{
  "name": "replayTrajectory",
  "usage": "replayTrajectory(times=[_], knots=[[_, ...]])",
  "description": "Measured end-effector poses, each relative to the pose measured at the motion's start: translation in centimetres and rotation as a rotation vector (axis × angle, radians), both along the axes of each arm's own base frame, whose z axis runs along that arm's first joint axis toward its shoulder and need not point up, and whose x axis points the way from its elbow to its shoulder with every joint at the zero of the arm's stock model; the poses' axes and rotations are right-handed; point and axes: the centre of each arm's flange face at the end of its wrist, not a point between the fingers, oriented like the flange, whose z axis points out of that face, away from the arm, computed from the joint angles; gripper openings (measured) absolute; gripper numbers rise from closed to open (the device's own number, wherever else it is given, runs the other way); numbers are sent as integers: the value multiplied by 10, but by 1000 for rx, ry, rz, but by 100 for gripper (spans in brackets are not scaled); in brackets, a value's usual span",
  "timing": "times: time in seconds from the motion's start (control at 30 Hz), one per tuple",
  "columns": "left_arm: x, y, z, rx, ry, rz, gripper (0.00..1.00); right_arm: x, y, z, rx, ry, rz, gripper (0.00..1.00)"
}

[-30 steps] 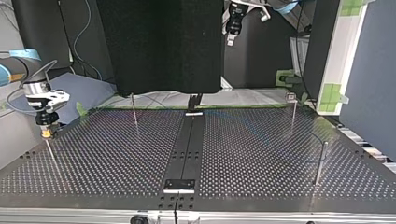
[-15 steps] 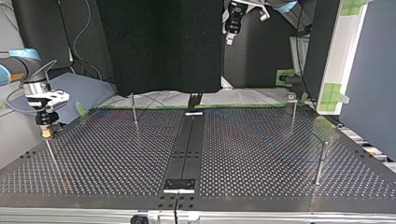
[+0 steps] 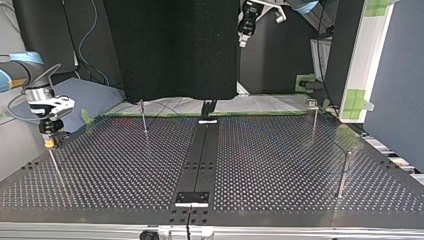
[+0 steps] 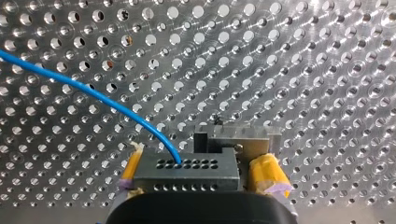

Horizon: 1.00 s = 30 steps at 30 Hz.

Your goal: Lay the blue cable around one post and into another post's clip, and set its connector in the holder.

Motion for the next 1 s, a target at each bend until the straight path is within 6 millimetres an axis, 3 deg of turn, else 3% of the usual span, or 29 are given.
replayTrajectory(times=[1.0], knots=[[2,-10,3,-45,-34,-65,100,0,0,0,0,0,0,100]])
